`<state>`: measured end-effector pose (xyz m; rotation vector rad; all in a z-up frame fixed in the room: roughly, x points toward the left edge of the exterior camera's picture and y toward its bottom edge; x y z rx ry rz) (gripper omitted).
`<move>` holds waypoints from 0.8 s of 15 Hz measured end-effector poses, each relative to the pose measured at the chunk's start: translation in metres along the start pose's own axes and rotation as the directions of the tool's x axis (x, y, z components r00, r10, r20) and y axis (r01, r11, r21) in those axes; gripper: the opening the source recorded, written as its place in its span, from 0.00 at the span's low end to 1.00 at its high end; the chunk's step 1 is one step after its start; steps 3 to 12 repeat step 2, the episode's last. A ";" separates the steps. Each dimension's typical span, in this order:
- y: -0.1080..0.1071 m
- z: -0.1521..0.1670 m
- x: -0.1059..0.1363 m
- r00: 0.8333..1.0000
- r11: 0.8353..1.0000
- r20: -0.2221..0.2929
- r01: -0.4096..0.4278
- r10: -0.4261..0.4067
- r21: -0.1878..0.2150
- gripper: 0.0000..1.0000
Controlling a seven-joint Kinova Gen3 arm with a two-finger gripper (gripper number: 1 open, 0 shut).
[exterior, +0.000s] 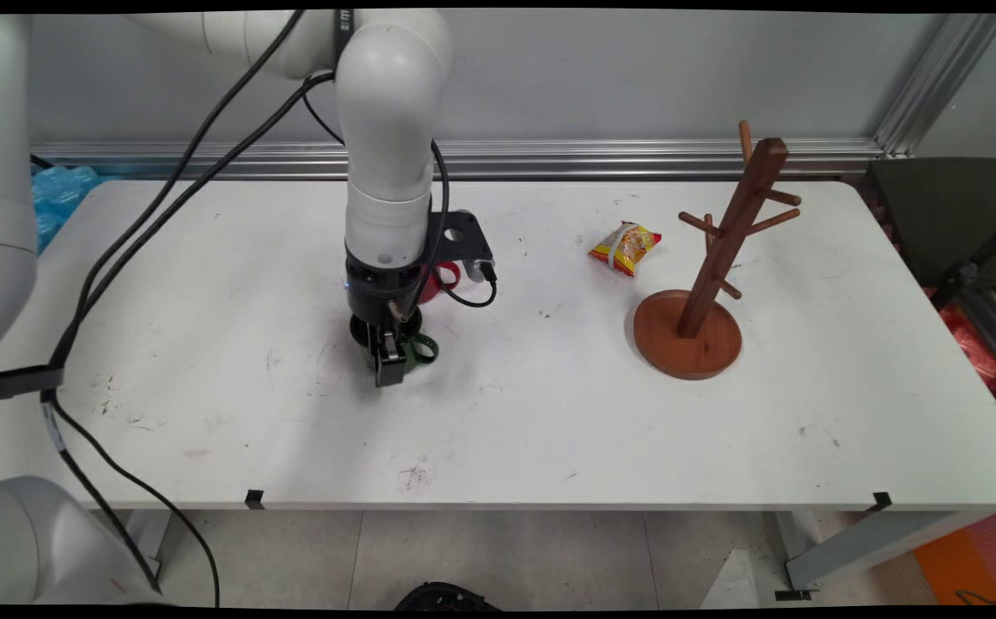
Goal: Place the picked object on the table
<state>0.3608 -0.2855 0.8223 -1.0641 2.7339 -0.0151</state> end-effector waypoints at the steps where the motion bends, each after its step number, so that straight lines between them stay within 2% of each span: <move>1: -0.001 0.001 0.000 1.000 1.000 -0.002 0.001 -0.001 0.001 1.00; 12: -0.001 0.001 -0.001 1.000 1.000 -0.005 0.000 0.000 0.002 1.00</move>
